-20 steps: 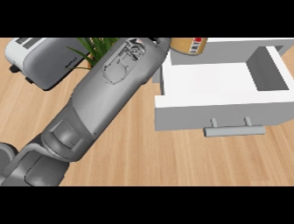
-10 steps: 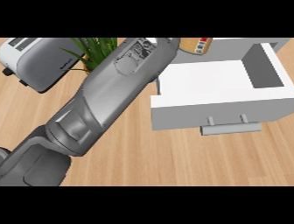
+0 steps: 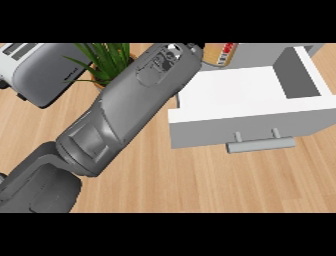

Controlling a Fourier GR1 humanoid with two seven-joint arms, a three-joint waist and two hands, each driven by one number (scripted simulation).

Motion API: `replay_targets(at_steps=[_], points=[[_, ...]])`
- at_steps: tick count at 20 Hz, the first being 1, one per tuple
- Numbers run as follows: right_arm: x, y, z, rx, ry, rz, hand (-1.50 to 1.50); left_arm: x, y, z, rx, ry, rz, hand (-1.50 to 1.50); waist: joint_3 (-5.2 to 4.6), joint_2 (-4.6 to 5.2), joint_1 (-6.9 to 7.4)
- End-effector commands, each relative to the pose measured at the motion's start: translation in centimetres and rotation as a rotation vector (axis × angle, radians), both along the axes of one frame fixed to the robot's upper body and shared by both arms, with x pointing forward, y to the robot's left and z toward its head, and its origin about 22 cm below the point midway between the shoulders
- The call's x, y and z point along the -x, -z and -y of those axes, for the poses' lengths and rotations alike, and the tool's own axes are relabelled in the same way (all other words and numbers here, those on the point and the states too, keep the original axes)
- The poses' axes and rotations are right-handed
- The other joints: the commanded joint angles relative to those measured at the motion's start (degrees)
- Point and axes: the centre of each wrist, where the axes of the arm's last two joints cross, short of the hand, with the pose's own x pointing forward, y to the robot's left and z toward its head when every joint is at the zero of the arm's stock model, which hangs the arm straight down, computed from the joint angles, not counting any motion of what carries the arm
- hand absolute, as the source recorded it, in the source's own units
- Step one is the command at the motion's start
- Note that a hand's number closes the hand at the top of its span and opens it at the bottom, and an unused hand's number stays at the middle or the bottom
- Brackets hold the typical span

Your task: Pick up the can, place it into the drawer and close the drawer

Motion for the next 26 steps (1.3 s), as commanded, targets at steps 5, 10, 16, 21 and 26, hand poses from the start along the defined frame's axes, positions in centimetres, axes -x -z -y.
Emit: replay_targets(at_steps=[5, 10, 16, 21, 26], points=[[-1.5, -0.3, -0.3, 0.000, -0.011, 0.013, -1.50, -0.6, 2.2, -0.8, -0.065, -0.044, 0.006, 1.50, 0.04, 0.60, -1.63], [-1.2, -1.0, 0.2, 0.007, -0.015, 0.020, -1.50, -0.8, 3.0, -1.1, -0.117, -0.063, 0.055, 1.50, 0.01, 0.52, -1.83], [-1.8, -1.9, -0.5, 0.020, -0.050, 0.026, -1.50, -0.7, 4.9, -1.7, -0.097, -0.120, 0.030, -1.50, -0.02, 0.71, -2.53], [-2.2, -1.2, -0.5, 0.013, -0.038, 0.022, -1.50, -0.3, 4.8, -1.2, -0.090, -0.147, 0.029, -1.50, 0.02, 0.47, -2.17], [-1.3, -1.7, -0.8, 0.023, -0.037, 0.054, -1.50, -1.0, 4.9, -2.0, -0.081, -0.176, 0.049, -1.50, 0.02, 0.84, -2.96]])
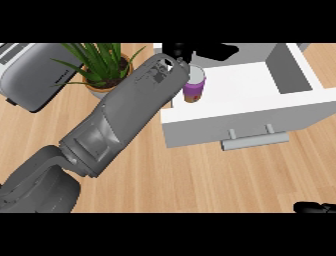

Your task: Pick up the can, place it into the drawer and close the drawer

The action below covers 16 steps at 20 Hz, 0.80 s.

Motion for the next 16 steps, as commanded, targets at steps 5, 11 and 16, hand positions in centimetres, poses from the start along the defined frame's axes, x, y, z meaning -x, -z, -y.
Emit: replay_targets(at_steps=[5, 11, 16], points=[[1.0, -2.1, 0.4, 0.219, 0.049, 0.076, -1.50, 0.6, 1.2, 0.0, 0.087, -0.021, -0.027, -1.50, -0.10, -0.37, 0.63], [0.6, -3.5, -0.6, 0.389, 0.008, 0.175, -1.50, 0.6, -0.2, 0.6, 0.131, -0.020, -0.025, -1.50, -0.05, -0.20, 0.66], [0.3, -3.3, -1.6, 0.514, 0.027, 0.189, -1.50, 0.6, -1.0, 0.8, 0.173, 0.014, 0.005, -1.50, -0.08, -0.50, 2.57]])
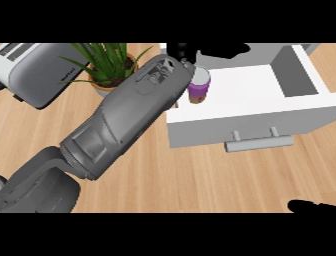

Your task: Pick up the can, place it into the drawer and close the drawer

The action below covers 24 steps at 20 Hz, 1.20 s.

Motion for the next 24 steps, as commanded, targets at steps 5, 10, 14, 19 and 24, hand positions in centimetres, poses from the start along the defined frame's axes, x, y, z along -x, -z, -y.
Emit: replay_targets(at_steps=[5, 10, 14, 19, 24], points=[[-1.9, -0.3, -1.8, 0.291, 0.050, 0.046, -1.50, 0.1, -2.7, 1.2, 0.038, -0.033, 0.051, -1.50, 0.01, -0.11, 1.56], [-4.1, 2.7, -2.9, 0.481, 0.088, 0.009, -1.50, 0.4, -1.5, 0.9, 0.032, 0.015, 0.037, -1.50, -0.01, -0.79, 4.48], [-5.6, 2.5, -3.6, 0.598, 0.141, -0.027, -1.50, 0.4, -3.0, 1.3, 0.052, -0.001, 0.024, -1.50, -0.08, -1.30, 5.68], [-6.3, 6.3, -5.3, 0.703, 0.187, -0.061, -1.50, -0.6, -2.2, -1.7, 0.040, -0.016, 0.017, -1.50, -0.08, -1.60, 6.41], [-9.5, 11.0, -6.0, 0.630, 0.241, -0.064, -1.50, -0.4, -4.3, -3.1, 0.038, -0.007, -0.002, -1.50, -0.04, -1.85, 7.89]])
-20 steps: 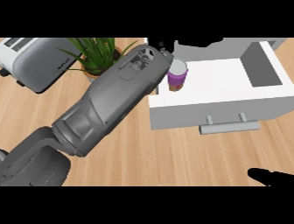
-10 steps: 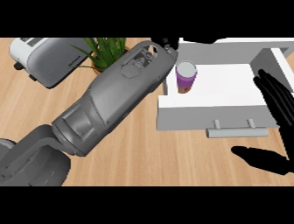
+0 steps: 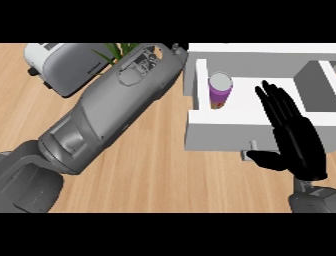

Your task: Pick up the can, place it into the drawer and close the drawer

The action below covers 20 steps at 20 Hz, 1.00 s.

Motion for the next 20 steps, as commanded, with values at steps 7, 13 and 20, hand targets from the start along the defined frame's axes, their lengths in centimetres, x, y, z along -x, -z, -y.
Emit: replay_targets(at_steps=[7, 13, 20], points=[[-5.0, 5.0, 0.3, 0.062, 0.076, -0.017, -1.50, 0.1, -0.8, -5.7, -0.012, -0.011, -0.010, -1.50, -0.02, -0.19, 1.62], [-8.0, 6.1, 0.0, 0.087, 0.124, 0.009, -1.50, 0.3, -1.9, -8.3, -0.033, -0.013, -0.008, -1.50, 0.03, 0.22, 2.59], [-10.8, 6.1, 1.4, 0.125, 0.169, 0.074, -1.50, 1.5, -1.1, -8.9, -0.024, -0.025, -0.040, -1.50, 0.09, 0.55, 2.32]])
